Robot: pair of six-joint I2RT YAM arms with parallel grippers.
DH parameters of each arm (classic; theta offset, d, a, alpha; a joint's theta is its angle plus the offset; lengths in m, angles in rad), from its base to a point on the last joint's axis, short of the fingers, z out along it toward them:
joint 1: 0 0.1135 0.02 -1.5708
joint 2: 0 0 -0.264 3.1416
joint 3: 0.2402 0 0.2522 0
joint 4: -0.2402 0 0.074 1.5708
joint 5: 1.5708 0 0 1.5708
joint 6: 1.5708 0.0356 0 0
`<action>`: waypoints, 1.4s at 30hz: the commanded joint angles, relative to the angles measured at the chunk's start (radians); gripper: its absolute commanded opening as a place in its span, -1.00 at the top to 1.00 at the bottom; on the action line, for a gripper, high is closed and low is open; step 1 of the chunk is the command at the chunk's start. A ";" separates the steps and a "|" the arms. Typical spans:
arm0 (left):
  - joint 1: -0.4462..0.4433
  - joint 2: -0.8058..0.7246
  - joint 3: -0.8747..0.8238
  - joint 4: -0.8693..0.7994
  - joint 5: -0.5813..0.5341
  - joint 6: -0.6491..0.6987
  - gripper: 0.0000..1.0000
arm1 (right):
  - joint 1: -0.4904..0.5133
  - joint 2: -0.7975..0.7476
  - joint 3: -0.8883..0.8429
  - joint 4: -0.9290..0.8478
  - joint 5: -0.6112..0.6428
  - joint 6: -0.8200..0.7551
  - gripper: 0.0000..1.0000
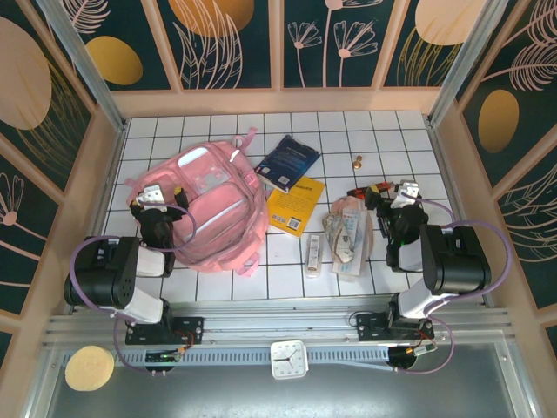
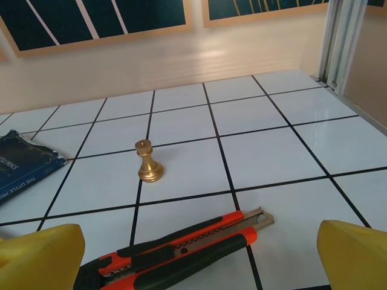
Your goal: Pack the student bag
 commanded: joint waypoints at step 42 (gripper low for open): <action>-0.182 -0.412 0.537 -1.564 0.242 -0.289 -0.88 | 0.632 0.442 1.437 -1.789 -0.534 0.419 -0.79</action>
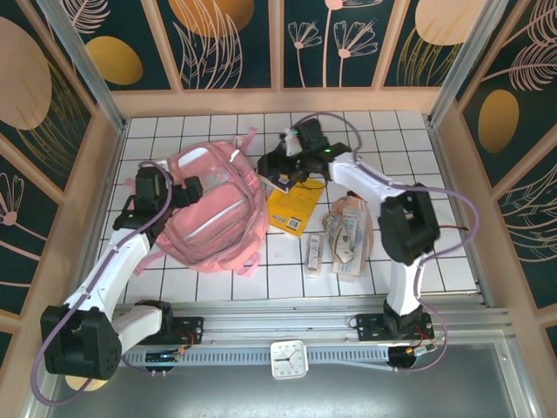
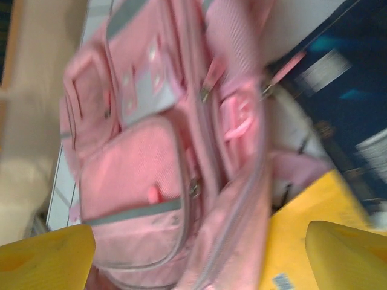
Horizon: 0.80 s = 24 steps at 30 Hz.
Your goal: Pack the student bag
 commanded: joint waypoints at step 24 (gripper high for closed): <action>-0.214 0.069 -0.011 -0.213 -0.096 -0.085 -0.97 | 0.062 0.276 0.160 -0.275 -0.065 0.021 -0.01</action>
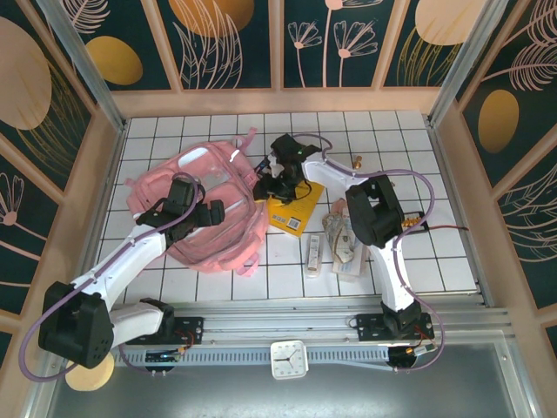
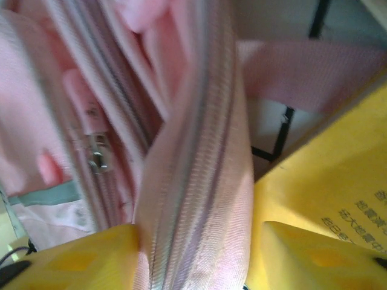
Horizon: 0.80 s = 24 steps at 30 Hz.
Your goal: Pack the student bag
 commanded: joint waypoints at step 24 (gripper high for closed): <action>-0.270 0.365 0.155 -0.012 -0.130 0.153 -0.97 | -0.006 -0.175 -0.292 0.365 -0.130 0.066 0.66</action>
